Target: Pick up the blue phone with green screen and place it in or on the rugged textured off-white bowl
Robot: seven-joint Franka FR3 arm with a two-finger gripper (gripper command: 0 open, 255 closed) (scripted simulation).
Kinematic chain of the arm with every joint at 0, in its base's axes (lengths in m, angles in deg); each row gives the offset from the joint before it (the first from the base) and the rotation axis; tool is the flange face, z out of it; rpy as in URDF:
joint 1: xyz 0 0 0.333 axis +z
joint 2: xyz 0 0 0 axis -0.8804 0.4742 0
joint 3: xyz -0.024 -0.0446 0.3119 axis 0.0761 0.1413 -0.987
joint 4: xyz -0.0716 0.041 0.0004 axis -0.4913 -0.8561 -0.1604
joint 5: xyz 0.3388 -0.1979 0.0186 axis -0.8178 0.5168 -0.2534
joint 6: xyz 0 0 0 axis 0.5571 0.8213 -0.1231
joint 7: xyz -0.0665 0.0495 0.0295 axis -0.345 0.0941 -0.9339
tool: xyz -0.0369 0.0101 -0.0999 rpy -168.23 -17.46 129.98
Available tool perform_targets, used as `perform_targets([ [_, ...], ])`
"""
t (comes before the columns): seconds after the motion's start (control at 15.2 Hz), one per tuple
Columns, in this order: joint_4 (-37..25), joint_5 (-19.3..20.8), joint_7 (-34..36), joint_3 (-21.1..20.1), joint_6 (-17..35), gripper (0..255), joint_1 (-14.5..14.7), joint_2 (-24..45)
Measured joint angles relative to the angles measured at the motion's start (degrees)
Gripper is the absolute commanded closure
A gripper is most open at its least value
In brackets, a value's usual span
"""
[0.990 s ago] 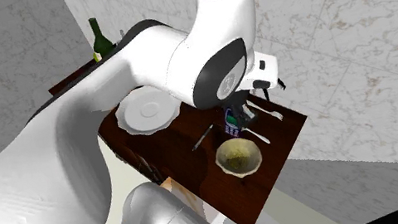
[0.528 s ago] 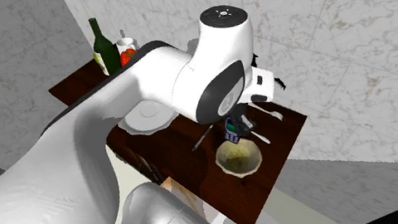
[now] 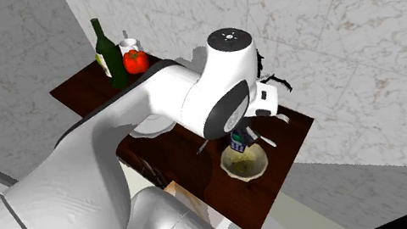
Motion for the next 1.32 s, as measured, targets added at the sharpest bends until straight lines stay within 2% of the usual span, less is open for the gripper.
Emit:
perform_targets([
  [0.33, 0.25, -0.03, 0.00, -0.03, 0.32, 255, 0.02, 0.06],
  [0.4, 0.25, -0.03, 0.00, -0.03, 0.33, 0, 0.02, 0.06],
  [0.79, 0.25, -0.03, 0.00, -0.03, 0.34, 0, 0.02, 0.06],
  [1.12, -5.31, 0.38, 0.24, 0.34, -6.58, 0, -0.12, -1.37],
  [1.32, -6.18, 0.57, 0.09, 0.58, -7.59, 0, -0.24, -1.46],
])
